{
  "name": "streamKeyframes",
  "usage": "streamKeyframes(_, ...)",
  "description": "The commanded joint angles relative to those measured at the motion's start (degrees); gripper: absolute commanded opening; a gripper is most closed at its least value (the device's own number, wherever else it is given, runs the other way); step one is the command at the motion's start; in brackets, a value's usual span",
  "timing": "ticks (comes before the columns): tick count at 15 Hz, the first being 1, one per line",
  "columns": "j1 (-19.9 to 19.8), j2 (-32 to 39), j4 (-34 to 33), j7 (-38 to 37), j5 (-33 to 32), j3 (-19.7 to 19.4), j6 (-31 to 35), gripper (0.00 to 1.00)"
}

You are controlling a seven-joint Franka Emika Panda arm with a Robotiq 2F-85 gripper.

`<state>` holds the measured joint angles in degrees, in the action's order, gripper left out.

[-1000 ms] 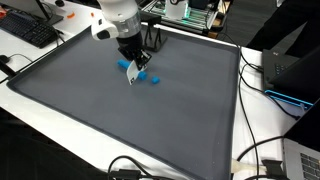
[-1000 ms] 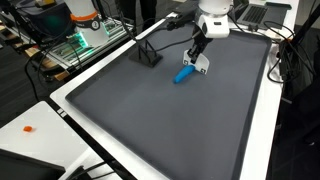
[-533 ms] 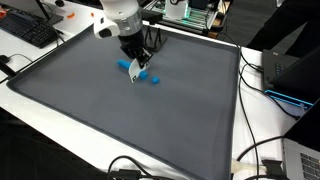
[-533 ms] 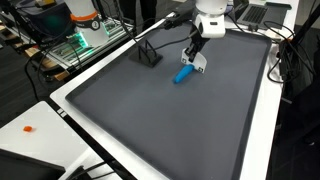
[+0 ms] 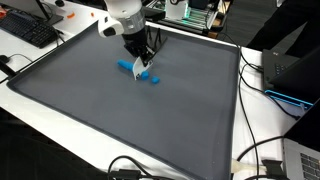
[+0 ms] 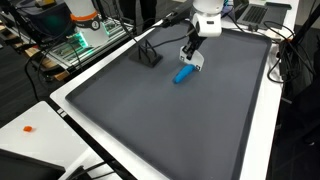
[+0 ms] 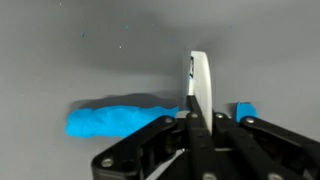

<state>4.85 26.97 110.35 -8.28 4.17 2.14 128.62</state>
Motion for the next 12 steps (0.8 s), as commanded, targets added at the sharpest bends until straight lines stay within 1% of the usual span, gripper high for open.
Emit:
streamKeyframes(1, -1.0, -0.8, 3.1, 2.0, 2.3, 1.1, -0.9, 0.01)
streamKeyframes(6, -0.7, -2.4, 3.8, 1.5, 1.3, 0.7, -1.4, 0.01)
streamKeyframes(12, -0.9, -4.4, 4.3, 2.4, 1.6, 1.0, -2.1, 0.01)
